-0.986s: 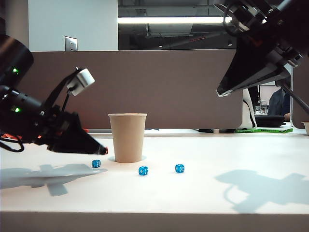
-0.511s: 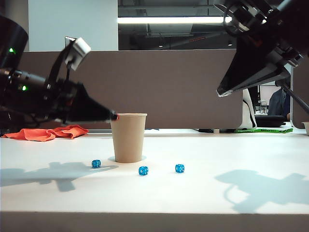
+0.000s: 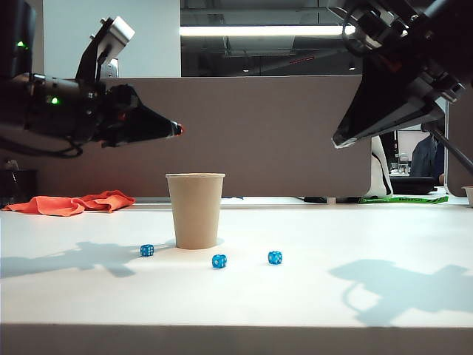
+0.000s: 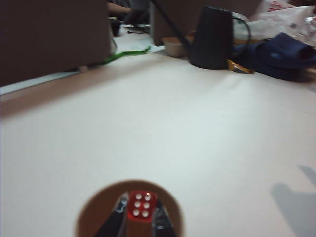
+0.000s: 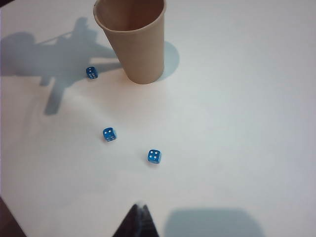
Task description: Pick up the dice with a different color and drop it into the paper cup.
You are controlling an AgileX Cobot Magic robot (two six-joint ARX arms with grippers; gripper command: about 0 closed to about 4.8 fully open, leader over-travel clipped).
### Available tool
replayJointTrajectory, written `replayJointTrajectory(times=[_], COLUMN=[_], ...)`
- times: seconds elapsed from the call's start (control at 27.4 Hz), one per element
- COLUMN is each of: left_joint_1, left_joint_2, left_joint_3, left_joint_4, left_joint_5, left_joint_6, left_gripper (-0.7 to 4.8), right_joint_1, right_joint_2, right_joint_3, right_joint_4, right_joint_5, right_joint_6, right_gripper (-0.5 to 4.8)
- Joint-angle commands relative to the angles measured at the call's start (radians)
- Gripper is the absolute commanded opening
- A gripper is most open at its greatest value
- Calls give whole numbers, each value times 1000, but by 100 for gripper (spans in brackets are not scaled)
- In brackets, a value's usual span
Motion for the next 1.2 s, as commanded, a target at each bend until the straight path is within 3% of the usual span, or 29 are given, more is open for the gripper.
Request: replayJointTrajectory(times=[0.04,0.44,1.2], left_joint_1=[0,0,0], left_joint_2=[-3,28,47], left_joint_3=[40,111,127], left_joint_4=[-37,-161,-144], left_joint_5=[-45,-32,-17], left_joint_6=[5,30,30], left_gripper=[53,53,53], right_joint_1=[0,0,0], right_joint_2=[-3,-3,-3], right_joint_3=[2,2,2], right_joint_4=[10,10,10], right_joint_5=[1,1,2], right_joint_6=[-3,-3,-3], right_gripper=[-1,-1,-1])
